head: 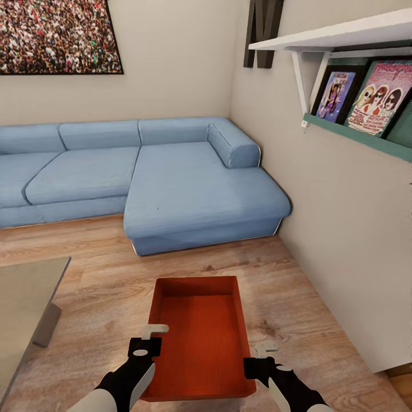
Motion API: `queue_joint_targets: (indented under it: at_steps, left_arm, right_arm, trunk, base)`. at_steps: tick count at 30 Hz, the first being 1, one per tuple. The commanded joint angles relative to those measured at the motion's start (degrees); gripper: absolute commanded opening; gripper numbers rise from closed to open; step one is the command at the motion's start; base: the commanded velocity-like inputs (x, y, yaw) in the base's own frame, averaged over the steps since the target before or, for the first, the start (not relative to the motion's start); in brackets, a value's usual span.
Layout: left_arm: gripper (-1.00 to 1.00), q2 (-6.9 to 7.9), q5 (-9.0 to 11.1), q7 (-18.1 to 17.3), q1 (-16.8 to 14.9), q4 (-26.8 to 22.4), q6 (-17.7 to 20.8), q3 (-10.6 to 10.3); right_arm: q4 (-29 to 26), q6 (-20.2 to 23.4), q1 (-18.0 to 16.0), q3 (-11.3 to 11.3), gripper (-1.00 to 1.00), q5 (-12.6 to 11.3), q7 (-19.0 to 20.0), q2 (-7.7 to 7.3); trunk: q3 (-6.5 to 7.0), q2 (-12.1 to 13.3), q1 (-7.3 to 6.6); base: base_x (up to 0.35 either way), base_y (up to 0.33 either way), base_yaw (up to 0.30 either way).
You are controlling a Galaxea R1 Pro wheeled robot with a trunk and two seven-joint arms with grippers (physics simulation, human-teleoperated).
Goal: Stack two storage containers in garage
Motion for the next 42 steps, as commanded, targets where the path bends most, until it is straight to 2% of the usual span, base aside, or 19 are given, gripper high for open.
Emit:
queue_joint_targets:
  at_steps: [1, 42]
  left_arm:
    - [-1.0, -0.03, 2.0, 0.4, 0.0, 0.1, 0.3, -1.7]
    - [-1.0, -0.03, 2.0, 0.4, 0.0, 0.1, 0.3, -1.4]
  right_arm:
    - [-0.3, 0.4, 0.0, 0.2, -1.0, -0.7, 0.4, 0.08]
    - [-0.3, 0.4, 0.0, 0.2, -1.0, -0.7, 0.4, 0.08]
  trunk:
    - [0.14, 0.4, -0.23]
    - [7.5, 16.8, -9.24]
  base:
    - [0.0, 0.0, 0.0]
    - [0.0, 0.0, 0.0]
